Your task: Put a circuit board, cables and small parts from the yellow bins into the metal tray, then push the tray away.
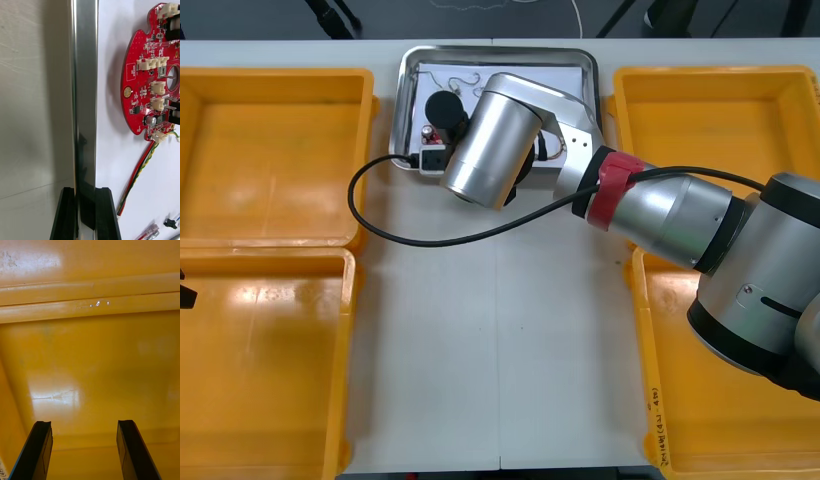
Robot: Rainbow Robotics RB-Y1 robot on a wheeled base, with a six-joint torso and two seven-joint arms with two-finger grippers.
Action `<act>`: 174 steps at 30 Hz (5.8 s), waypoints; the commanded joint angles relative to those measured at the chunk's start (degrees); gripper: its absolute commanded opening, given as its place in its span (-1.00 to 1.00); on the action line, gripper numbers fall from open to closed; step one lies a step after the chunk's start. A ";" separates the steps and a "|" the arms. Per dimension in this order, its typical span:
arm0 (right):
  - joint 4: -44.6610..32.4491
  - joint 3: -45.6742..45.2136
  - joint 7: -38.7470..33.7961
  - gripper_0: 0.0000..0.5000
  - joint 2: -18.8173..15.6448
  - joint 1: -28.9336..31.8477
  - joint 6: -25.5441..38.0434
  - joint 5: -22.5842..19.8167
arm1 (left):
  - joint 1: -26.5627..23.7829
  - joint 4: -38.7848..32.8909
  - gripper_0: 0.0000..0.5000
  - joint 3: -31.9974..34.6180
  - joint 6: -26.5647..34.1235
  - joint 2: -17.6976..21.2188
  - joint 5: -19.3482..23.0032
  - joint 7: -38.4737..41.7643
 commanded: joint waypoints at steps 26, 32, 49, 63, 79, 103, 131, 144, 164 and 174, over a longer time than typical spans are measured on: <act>4.76 -1.73 2.61 -1.00 1.07 -3.33 -7.98 0.95 | 1.15 -1.80 1.00 1.71 0.33 -0.56 -0.54 0.73; 4.76 -1.73 3.93 0.57 0.80 -3.33 -7.98 0.95 | 1.15 -1.80 1.00 1.71 0.33 -0.56 -0.54 0.73; -1.22 -3.05 8.33 1.00 -2.45 -3.42 -3.67 -0.99 | 1.15 -1.80 1.00 1.71 0.33 -0.56 -0.54 0.73; -14.40 -10.61 8.06 1.00 -9.66 -3.42 10.30 -12.24 | 1.15 -1.80 1.00 1.71 0.33 -0.56 -0.54 0.73; -33.56 -14.48 -17.60 1.00 -18.80 2.82 20.94 -26.04 | 1.15 -1.80 1.00 1.71 0.33 -0.56 -0.54 0.73; -54.48 -23.97 -50.91 1.00 -29.70 18.20 33.94 -29.29 | 1.15 -1.80 1.00 1.71 0.33 -0.56 -0.54 0.73; -68.28 -49.72 -56.10 1.00 -36.11 48.53 40.01 -25.42 | 1.15 -1.80 1.00 1.71 0.33 -0.56 -0.54 0.73; -67.93 -51.48 -54.96 1.00 -31.89 52.83 39.66 -18.57 | 1.15 -1.80 1.00 1.71 0.33 -0.56 -0.54 0.73; -66.87 -52.88 -53.11 1.00 -27.41 54.06 39.48 -16.98 | 1.15 -1.80 1.00 1.71 0.33 -0.56 -0.54 0.73; -66.87 -52.88 -53.02 1.00 -27.59 54.06 39.48 -16.90 | 1.15 -1.80 1.00 1.71 0.33 -0.56 -0.54 0.73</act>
